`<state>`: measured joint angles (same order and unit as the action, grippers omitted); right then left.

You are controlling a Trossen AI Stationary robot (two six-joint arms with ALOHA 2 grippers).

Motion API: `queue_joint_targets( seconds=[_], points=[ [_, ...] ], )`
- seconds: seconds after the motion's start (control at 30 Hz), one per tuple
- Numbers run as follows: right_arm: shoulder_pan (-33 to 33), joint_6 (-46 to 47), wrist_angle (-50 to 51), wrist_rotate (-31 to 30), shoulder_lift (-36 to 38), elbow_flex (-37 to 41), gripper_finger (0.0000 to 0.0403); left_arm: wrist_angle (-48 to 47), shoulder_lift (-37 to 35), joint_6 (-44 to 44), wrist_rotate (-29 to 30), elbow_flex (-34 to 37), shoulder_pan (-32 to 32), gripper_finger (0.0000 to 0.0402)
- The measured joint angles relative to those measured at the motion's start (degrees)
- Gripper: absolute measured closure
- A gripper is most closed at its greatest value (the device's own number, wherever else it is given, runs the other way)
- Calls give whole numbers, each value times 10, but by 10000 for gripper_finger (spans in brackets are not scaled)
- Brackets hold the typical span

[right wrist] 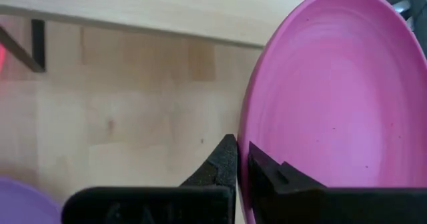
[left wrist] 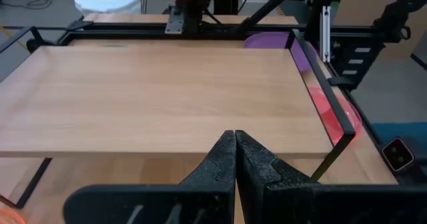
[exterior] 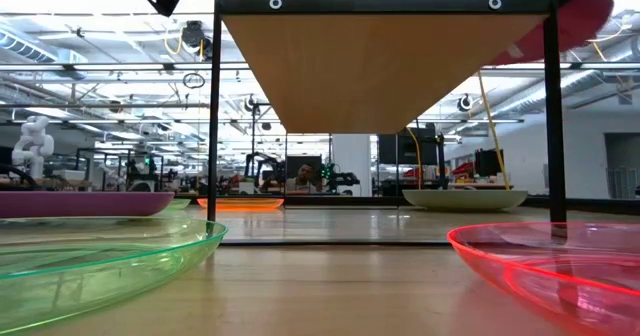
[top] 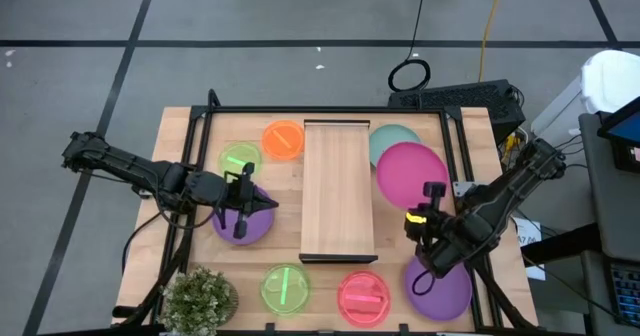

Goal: Place and stack plates onto a shelf
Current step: Put the pink plate on the shelf

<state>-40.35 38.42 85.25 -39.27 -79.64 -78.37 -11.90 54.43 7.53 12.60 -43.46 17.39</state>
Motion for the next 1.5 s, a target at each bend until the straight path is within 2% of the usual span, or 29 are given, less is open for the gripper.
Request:
queue_joint_targets(
  seconds=[0.3,0.4,0.57,1.1,1.3,1.5],
  points=[
    [52,-158,-47,-1,0,-1,401,22,0,-39,5,0,-1,400],
    [65,-209,-77,-29,0,-1,401,29,0,-55,16,0,-1,400],
    [88,-310,-149,-61,0,-1,401,30,0,-61,24,0,-1,400],
    [195,-626,-399,-56,0,-1,401,23,0,-46,24,0,-1,400],
    [253,-710,-497,21,0,-1,401,23,0,-48,24,0,-1,400],
    [311,-721,-514,99,0,-1,401,23,0,-59,24,0,-1,400]
  ],
)
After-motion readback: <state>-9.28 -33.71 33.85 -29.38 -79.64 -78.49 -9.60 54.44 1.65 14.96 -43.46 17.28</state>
